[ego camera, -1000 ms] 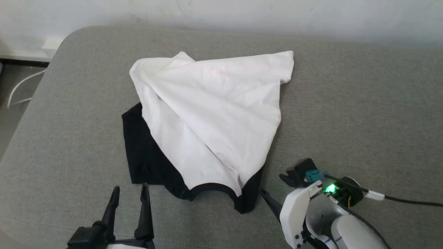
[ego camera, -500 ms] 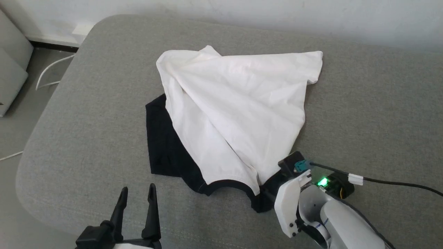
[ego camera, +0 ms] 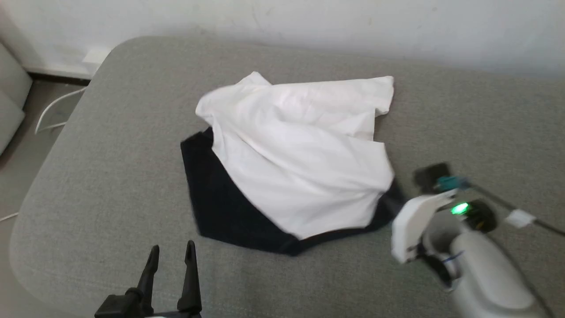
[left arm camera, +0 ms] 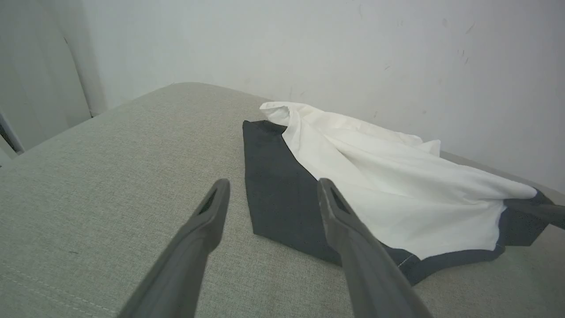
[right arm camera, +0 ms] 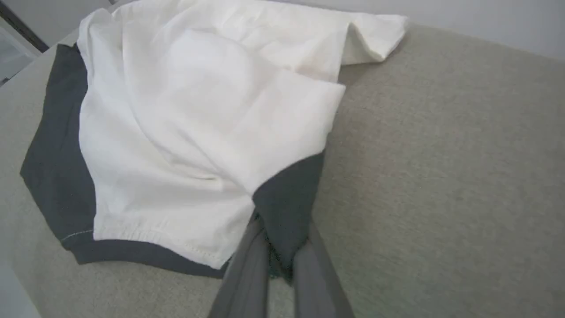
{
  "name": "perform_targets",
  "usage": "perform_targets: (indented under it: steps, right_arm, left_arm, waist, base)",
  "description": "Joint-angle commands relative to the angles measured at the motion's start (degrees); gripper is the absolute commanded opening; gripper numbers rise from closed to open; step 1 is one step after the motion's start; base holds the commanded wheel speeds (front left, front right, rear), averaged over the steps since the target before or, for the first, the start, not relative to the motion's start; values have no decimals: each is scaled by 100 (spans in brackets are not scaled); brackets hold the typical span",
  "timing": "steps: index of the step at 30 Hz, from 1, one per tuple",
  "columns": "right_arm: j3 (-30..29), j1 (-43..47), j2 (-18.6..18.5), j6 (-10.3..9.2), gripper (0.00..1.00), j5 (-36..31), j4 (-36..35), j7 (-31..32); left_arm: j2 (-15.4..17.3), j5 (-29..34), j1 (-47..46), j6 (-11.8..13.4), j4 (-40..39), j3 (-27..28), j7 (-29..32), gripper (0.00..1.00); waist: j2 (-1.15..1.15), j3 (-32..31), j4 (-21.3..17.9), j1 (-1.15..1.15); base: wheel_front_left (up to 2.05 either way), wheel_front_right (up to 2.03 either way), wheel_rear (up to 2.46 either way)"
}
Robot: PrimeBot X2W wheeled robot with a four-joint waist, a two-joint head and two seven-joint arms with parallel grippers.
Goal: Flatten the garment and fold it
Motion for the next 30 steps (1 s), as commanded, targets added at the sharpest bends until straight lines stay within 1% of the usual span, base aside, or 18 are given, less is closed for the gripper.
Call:
perform_targets:
  steps: [1,3,4,7,10,12,15,17,20,21,22,23,26,30]
  right_arm:
    - [-234,-6,-254,-11,0,21,-296,80]
    - [-614,97,-569,-11,0,-45,-783,262]
    - [-614,97,-569,-11,0,-45,-783,262]
    - [-1293,351,-1003,-11,0,-268,-1650,653]
    - [-1902,723,-1247,-11,0,-549,-2633,1156]
    - [-2133,1013,-1238,-11,0,-617,-3225,1522]
    - [-2106,1517,-1066,-11,0,-552,-3855,2007]
    - [-1976,1856,-899,-11,0,-466,-4038,2213]
    - [-1760,2277,-614,-11,1,-318,-3951,2319]
    - [-1719,2389,-507,-11,11,-270,-3853,2331]
    - [-1688,2473,-447,-11,47,-273,-3756,2321]
    - [-1670,2527,-397,-11,100,-299,-3666,2292]
    - [-1640,2578,-251,-11,100,-285,-3469,2200]
    - [-1707,2442,-167,-11,100,-133,-3574,2133]
  left_arm:
    - [-19,44,85,-43,6,24,-28,100]
    - [-16,46,145,-35,0,37,-28,100]
    - [-16,46,145,-35,0,37,-28,100]
    - [-22,41,229,-33,-3,27,-28,100]
    - [-36,26,275,-45,20,-23,-28,100]
    - [-45,15,287,-46,31,-38,-28,100]
    - [-51,3,291,-69,70,-71,-28,100]
    - [-44,-8,276,-101,109,-101,-28,100]
    - [-30,-20,235,-124,150,-124,-28,100]
    - [-20,-27,219,-134,160,-128,-24,100]
    - [-4,-28,201,-146,165,-133,-19,100]
    - [13,-32,183,-157,165,-135,-14,100]
    - [67,-41,145,-173,159,-124,0,100]
    - [115,-70,148,-161,146,-77,0,100]
  waist:
    - [0,-134,-158,0]
    - [0,-187,-247,0]
    - [0,-187,-247,0]
    - [0,-241,-370,0]
    - [0,-261,-449,0]
    - [0,-277,-495,0]
    - [0,-280,-545,0]
    - [0,-275,-560,0]
    - [0,-267,-557,0]
    - [0,-262,-551,0]
    - [0,-250,-540,0]
    - [0,-233,-529,0]
    - [0,-193,-509,0]
    - [0,-132,-568,0]
  base:
    - [0,0,0]
    - [0,0,0]
    - [0,0,0]
    - [0,0,0]
    - [0,0,0]
    - [0,0,0]
    - [0,0,0]
    - [0,0,0]
    - [0,0,0]
    - [0,0,0]
    - [0,0,0]
    - [0,0,0]
    - [0,0,0]
    - [0,0,0]
